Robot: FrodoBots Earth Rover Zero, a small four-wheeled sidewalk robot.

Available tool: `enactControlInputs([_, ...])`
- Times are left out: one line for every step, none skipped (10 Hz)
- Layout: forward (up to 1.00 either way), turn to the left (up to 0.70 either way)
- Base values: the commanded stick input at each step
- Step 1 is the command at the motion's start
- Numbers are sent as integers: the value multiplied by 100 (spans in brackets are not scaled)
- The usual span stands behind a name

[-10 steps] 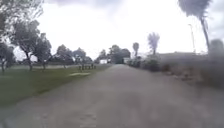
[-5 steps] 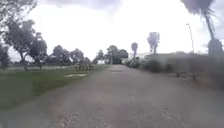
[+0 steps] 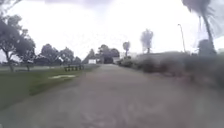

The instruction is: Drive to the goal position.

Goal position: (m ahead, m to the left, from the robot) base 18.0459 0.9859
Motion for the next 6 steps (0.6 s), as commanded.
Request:
enactControlInputs([100, -21])
enactControlInputs([100, -13])
enactControlInputs([100, -6])
enactControlInputs([100, 0])
enactControlInputs([100, 0])
enactControlInputs([100, 0])
